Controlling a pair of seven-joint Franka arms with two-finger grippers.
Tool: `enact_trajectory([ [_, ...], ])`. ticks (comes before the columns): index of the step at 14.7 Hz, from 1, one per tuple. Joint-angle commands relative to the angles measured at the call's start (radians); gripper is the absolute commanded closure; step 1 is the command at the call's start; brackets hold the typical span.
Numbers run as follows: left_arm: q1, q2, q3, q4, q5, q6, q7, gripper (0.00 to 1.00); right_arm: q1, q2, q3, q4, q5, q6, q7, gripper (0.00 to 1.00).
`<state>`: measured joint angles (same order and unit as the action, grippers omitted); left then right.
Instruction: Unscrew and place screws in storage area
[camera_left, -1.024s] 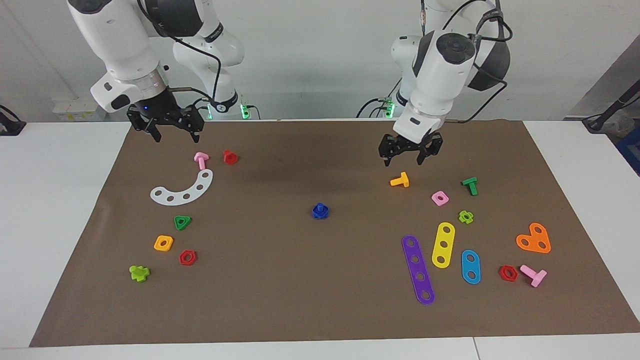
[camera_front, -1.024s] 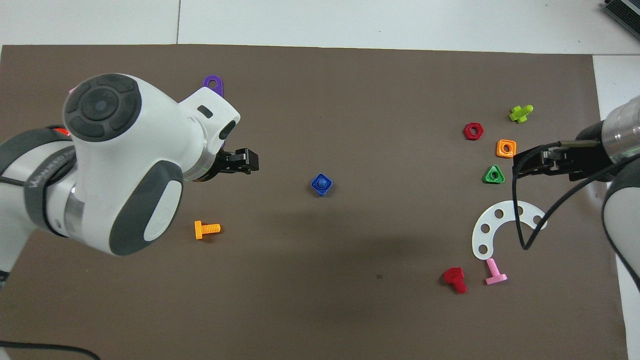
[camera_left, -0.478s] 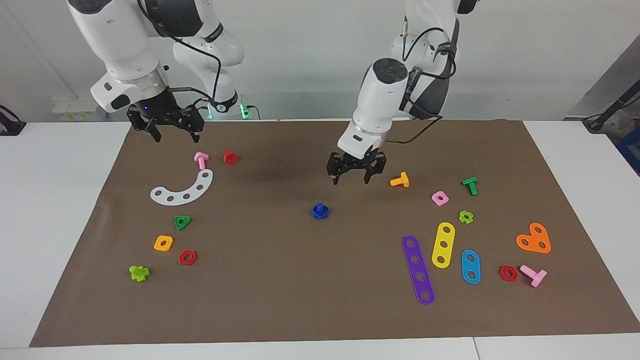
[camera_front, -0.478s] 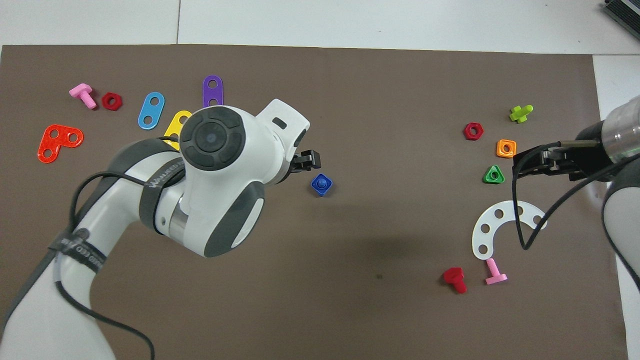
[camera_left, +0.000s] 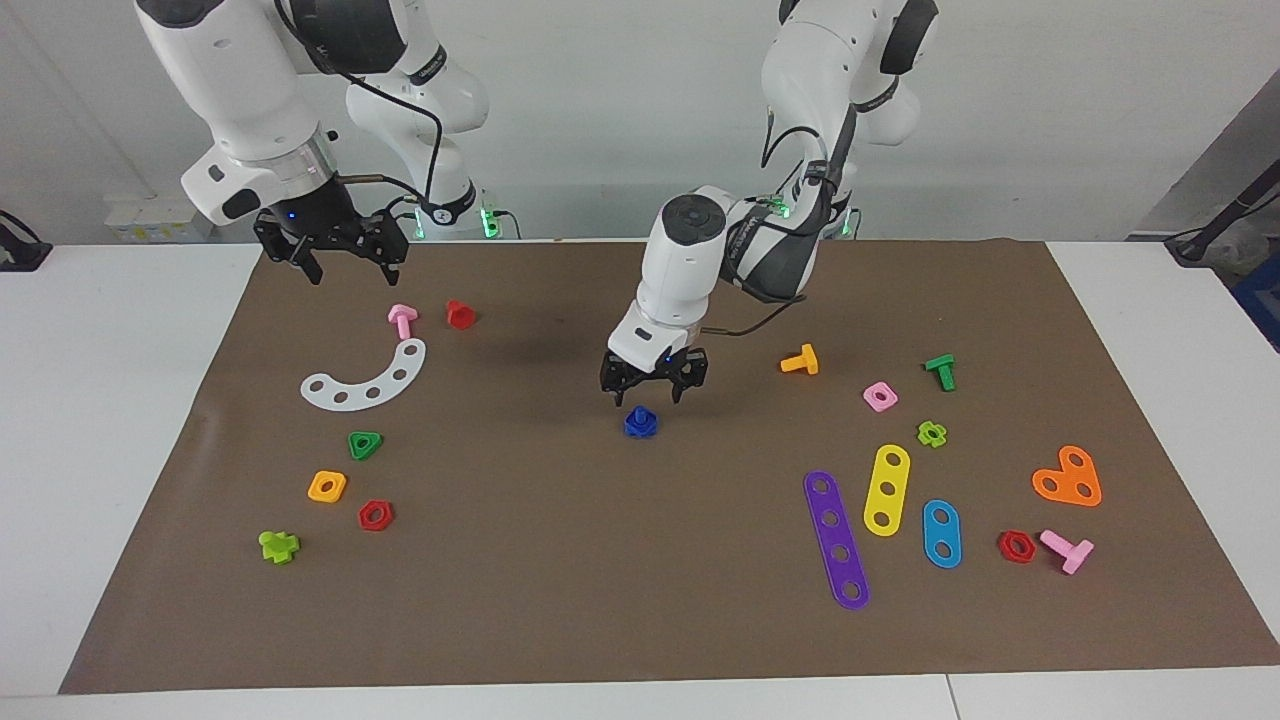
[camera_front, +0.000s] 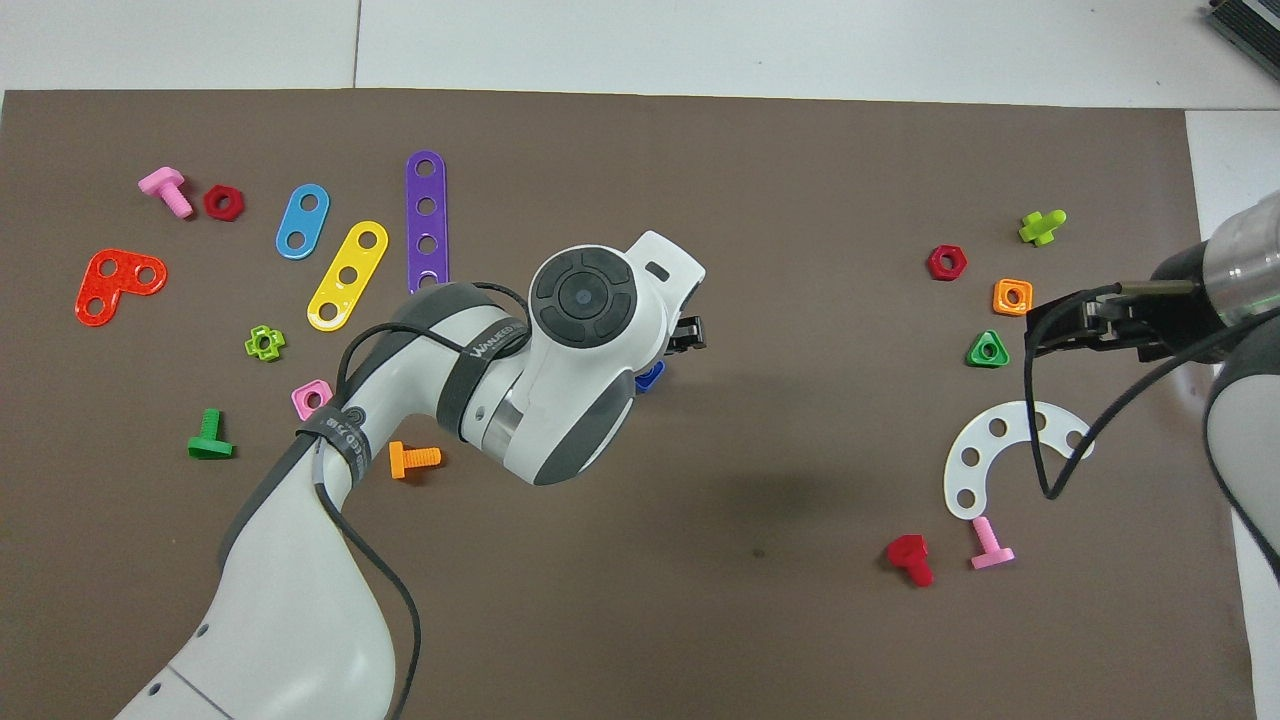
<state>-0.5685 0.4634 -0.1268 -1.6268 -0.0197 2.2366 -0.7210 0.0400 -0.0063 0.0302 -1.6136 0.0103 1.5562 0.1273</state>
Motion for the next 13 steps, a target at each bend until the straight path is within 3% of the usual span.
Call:
enact_trajectory([
  [1, -0.013, 0.024, 0.016, 0.012, 0.041, 0.046, -0.02, 0.1, -0.009, -0.018, 0.004, -0.017, 0.017, -0.008, -0.028, 0.0],
  [6, -0.013, 0.024, 0.016, -0.074, 0.044, 0.124, -0.018, 0.14, -0.018, -0.018, 0.004, -0.017, 0.017, -0.008, -0.028, 0.0],
  [13, -0.022, 0.058, 0.018, -0.077, 0.044, 0.155, -0.023, 0.15, -0.017, -0.018, 0.004, -0.017, 0.017, -0.008, -0.028, 0.0],
])
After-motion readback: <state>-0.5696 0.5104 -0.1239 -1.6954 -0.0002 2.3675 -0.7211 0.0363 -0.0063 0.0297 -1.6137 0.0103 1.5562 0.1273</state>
